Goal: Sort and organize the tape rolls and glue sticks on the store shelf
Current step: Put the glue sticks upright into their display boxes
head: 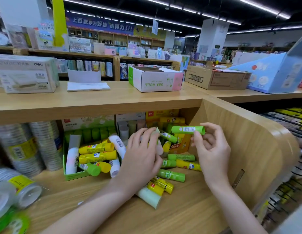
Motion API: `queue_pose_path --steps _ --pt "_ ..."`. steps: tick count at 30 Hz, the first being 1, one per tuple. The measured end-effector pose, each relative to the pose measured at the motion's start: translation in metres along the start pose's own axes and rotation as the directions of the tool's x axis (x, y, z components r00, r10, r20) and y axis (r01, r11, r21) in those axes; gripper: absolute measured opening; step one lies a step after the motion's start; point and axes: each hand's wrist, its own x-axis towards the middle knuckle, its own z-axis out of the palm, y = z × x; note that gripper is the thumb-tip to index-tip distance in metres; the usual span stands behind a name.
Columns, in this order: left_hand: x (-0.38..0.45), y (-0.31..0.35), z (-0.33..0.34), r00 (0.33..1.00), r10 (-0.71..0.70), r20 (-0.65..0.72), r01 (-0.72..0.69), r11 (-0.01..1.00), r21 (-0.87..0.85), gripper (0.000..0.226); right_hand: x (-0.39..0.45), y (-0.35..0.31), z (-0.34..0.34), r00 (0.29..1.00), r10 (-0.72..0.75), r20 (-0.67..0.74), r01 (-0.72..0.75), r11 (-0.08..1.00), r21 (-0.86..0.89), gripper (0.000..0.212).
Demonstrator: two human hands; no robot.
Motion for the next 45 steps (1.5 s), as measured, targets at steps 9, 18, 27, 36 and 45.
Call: queue_pose_path --steps 9,18,27,36,45 --pt "-0.006 -0.003 -0.001 0.992 -0.117 -0.051 0.121 0.989 0.079 0.031 0.020 0.002 0.045 0.988 -0.008 0.152 0.013 0.999 -0.030 0.013" --pt "-0.002 -0.007 -0.003 0.996 -0.085 -0.039 0.087 0.995 0.050 0.030 0.039 0.013 0.035 0.939 -0.019 0.343 0.164 0.902 -0.399 0.030" --pt "-0.001 -0.007 -0.002 0.997 -0.077 -0.024 0.077 0.997 0.014 0.028 0.041 0.023 0.049 0.813 0.128 0.568 0.384 0.615 -0.689 0.032" --pt "-0.001 -0.008 -0.005 0.994 -0.101 -0.045 0.101 0.995 -0.008 0.035 0.043 0.018 0.030 0.952 -0.023 0.305 0.167 0.875 -0.454 0.021" --pt "-0.003 -0.008 -0.002 0.999 0.041 -0.032 -0.041 0.999 0.003 0.027 -0.027 0.014 -0.033 0.828 0.153 0.540 0.146 0.870 -0.470 0.027"
